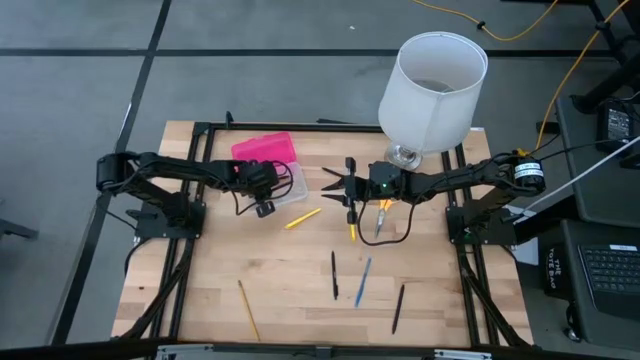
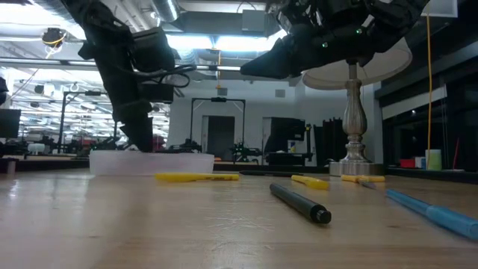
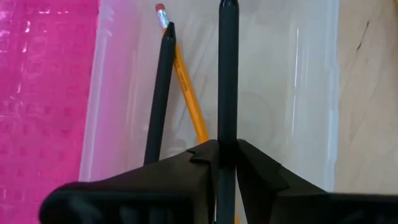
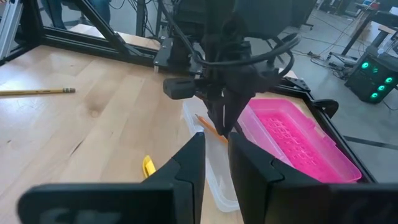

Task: Pick & place school supplies into a supply box
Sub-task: Put the black pen into the pink supply box

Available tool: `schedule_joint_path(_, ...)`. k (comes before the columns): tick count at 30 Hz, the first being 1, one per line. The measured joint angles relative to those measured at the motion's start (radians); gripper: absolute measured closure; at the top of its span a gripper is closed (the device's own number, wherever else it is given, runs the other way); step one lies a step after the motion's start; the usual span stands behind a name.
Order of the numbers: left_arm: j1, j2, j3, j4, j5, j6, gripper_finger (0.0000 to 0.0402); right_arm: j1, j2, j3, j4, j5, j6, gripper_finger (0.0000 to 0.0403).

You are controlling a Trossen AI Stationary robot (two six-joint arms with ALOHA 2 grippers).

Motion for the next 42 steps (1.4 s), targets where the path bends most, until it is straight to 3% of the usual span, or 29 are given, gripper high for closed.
schedule_joint_path(8,-0.002,0.019,0.0,-0.002,0.008,-0.008,0.034,0.0,0.0,0.0,0.0,0.0,0.0,0.0327)
schedule_joint_path(14,-0.027,-0.03,0.0,-0.005,0.024,0.078,0.0339,0.0,0.0,0.0,0.0,0.0,0.0,0.0327)
schedule_joint_path(26,-0.073,-0.348,-0.012,0.019,0.017,0.225,0.0364,0.0,0.0,0.0,-0.004,0.0,0.0,0.0327)
schedule_joint_path(35,-0.103,-0.611,-0.194,0.148,0.044,0.22,0.0391,0.0,0.0,0.0,-0.011,0.0,0.0,0.0327)
schedule_joint_path(42,-0.138,-0.747,-0.248,0.18,0.124,0.219,0.0401,0.0,0.0,0.0,-0.013,0.0,0.027,0.0327)
